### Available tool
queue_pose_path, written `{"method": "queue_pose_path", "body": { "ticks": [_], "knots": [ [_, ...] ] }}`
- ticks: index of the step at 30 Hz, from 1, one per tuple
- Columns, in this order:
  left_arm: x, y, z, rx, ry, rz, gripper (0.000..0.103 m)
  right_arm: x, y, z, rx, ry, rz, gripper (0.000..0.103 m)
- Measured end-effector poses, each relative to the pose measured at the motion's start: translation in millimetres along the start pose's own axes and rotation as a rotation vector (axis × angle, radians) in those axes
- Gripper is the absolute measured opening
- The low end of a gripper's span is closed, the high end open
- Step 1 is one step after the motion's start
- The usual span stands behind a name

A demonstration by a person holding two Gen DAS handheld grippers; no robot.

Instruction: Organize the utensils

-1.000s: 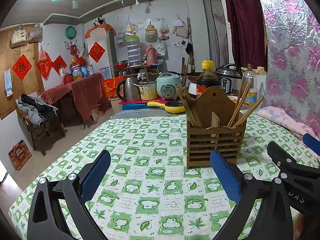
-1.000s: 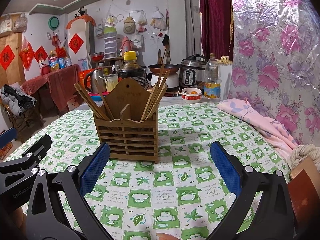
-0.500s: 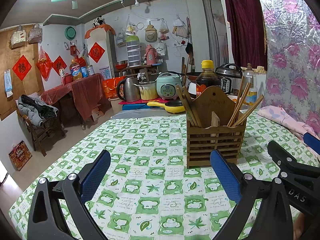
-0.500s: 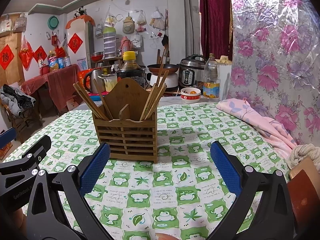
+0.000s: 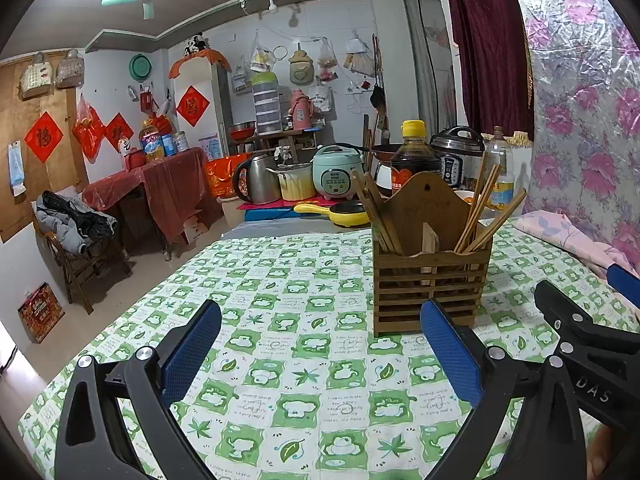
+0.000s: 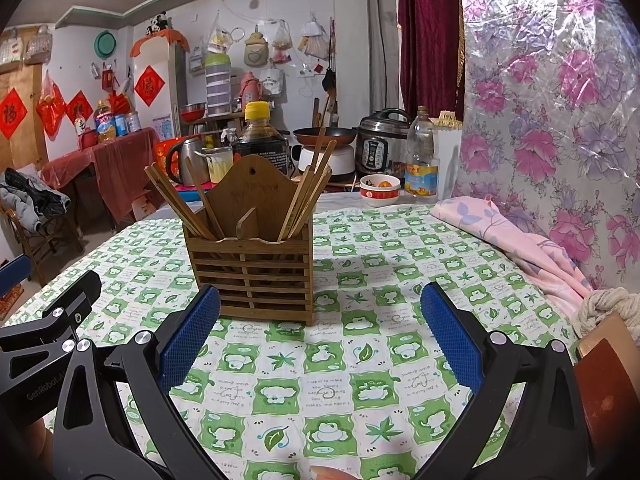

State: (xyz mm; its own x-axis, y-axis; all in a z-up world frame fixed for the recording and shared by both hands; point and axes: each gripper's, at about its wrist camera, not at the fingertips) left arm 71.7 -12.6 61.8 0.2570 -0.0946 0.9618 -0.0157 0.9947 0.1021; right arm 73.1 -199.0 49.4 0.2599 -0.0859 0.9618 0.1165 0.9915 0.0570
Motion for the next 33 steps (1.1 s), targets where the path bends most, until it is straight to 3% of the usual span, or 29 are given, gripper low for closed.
{"method": "queue_pose_path", "body": {
  "ticks": [33],
  "knots": [
    [1.4,2.9,-1.5,-0.028,0.02,0.001,0.098,-0.4,-5.0,0.5,0.001,0.005,-0.001,0.097]
  ]
}}
Point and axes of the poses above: each gripper's, at about its wrist camera, not at the fingertips, and z roughly against the way its jaws point, y to its left, x to its top, and after that the axes turned 12 degrees about -y, right-handed
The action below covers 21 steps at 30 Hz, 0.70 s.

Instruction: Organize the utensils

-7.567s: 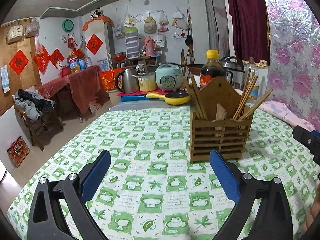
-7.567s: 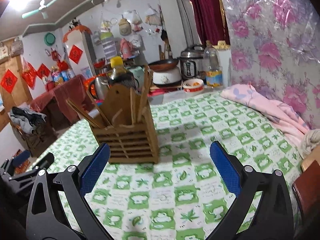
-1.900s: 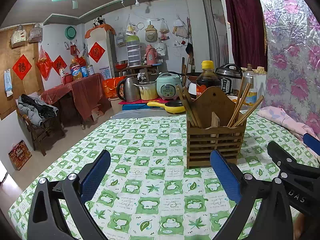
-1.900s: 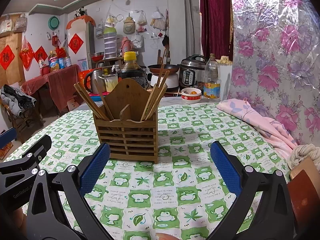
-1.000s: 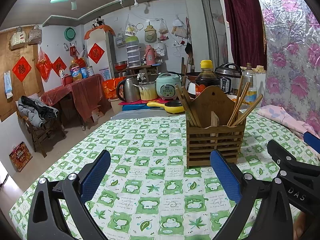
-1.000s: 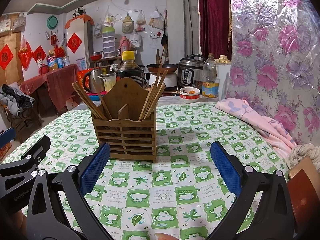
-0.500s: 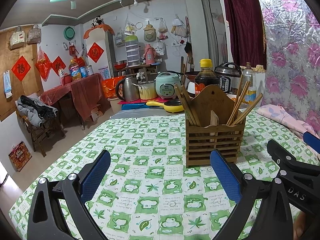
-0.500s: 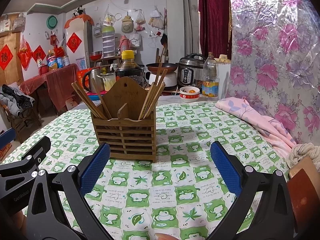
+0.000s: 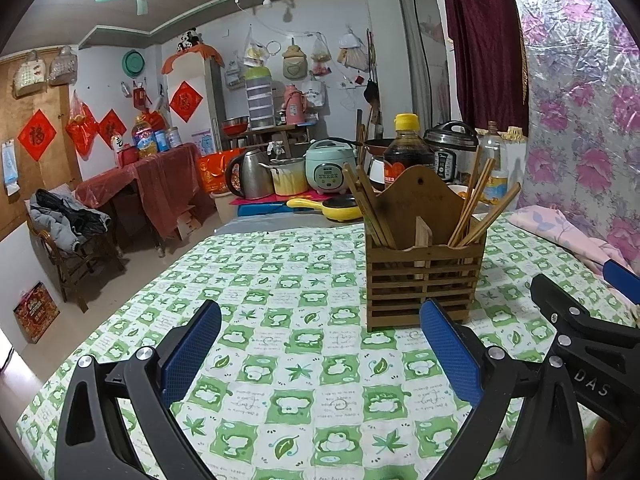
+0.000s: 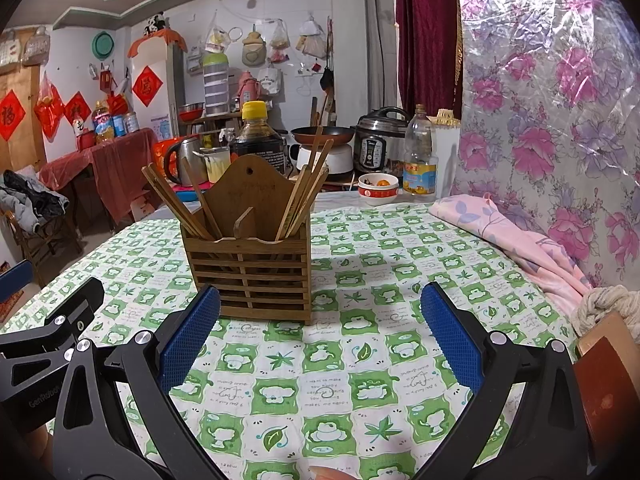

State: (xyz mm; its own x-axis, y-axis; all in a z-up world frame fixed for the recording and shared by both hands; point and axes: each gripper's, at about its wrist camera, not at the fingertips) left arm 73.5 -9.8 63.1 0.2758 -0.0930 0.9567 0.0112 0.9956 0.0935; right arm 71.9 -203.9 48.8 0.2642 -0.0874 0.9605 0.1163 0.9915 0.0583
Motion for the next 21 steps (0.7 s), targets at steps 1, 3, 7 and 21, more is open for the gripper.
{"method": "queue_pose_path", "body": {
  "ticks": [1,3,7,21],
  "knots": [
    [-0.1,0.1,0.1,0.001,-0.001,0.0,0.098,0.1,0.1,-0.1,0.001,0.0,0.0,0.097],
    [-0.5,-0.1,-0.1,-0.001,-0.001,0.001,0.098,0.3,0.8,-0.4,0.0,-0.001,0.0,0.097],
    [-0.7,-0.8,1.3,0.008,-0.008,-0.007,0.098,0.1,-0.2,0.0,-0.001,0.0,0.001,0.097],
    [-1.4,0.5,-0.7,0.011,-0.001,-0.004,0.098,0.3,0.1,0.0,0.001,-0.001,0.0,0.097]
  ]
}}
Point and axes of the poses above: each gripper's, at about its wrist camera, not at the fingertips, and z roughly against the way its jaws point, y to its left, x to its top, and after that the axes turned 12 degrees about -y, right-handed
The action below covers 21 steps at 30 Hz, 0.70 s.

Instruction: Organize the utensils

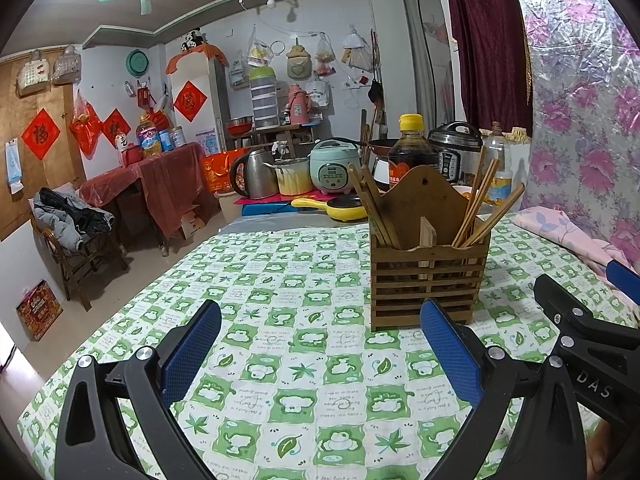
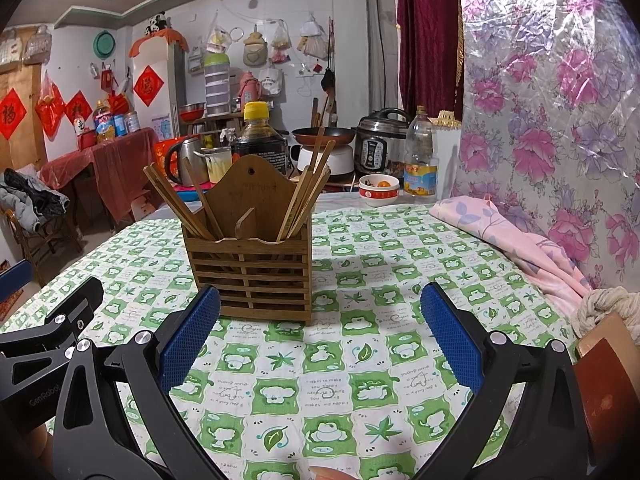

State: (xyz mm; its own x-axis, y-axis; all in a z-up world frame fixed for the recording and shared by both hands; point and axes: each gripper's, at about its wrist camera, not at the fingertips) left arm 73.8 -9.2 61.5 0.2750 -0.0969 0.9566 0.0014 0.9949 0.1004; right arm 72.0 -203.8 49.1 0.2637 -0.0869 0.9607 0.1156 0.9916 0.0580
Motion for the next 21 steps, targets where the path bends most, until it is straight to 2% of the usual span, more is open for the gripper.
{"method": "queue_pose_path", "body": {
  "ticks": [21],
  "knots": [
    [-2.1,-0.6,-1.4,0.013,0.009,-0.003,0.098,0.1,-0.9,0.3,-0.001,0.0,0.001,0.097]
  ]
}}
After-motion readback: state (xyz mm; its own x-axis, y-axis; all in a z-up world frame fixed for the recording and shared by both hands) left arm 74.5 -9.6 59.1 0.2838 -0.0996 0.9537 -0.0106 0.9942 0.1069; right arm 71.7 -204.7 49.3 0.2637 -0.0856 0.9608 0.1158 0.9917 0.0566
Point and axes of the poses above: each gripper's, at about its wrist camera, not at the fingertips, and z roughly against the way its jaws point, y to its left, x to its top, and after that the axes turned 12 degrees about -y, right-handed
